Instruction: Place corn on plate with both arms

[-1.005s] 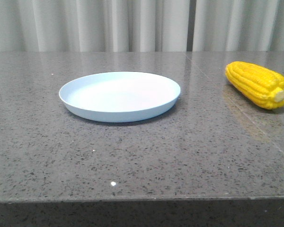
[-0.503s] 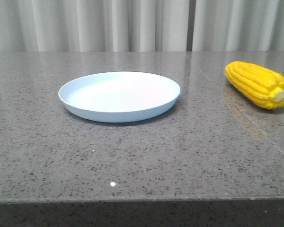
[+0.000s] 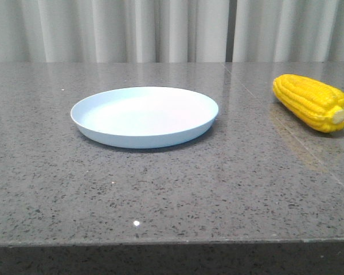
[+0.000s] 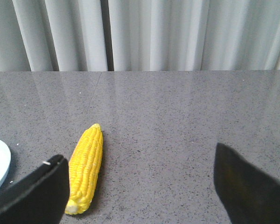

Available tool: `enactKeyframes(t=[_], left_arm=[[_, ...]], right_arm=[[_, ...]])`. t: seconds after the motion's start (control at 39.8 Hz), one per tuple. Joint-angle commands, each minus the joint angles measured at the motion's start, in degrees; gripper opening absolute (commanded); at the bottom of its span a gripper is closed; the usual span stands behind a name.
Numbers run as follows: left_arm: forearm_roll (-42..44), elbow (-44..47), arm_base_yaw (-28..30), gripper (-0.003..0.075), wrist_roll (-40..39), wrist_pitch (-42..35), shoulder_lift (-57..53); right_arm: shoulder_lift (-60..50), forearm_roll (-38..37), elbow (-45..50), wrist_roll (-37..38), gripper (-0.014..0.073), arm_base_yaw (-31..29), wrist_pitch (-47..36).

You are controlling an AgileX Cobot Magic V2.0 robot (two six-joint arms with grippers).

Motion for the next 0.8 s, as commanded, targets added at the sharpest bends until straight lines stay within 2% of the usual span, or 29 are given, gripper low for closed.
enactKeyframes(t=[0.0,0.33,0.58,0.78], left_arm=[[0.03,-1.55,0.21,-0.0020,0.00,-4.92,0.62],[0.03,-1.55,0.21,-0.0020,0.00,-4.92,0.62],[0.03,-1.55,0.21,-0.0020,0.00,-4.92,0.62],[0.03,-1.55,0.21,-0.0020,0.00,-4.92,0.62]], right_arm=[[4.01,-0.04,-3.57,-0.35,0.0643,-0.34,-2.34],[28.31,3.46,-18.33,-0.39,0.0643,1.59,11.98],[44.87,10.65,-27.67,-0.39,0.0643,7.12,14.83],[56.97,12.51,-33.23,-0.39,0.0643,7.55,17.07]])
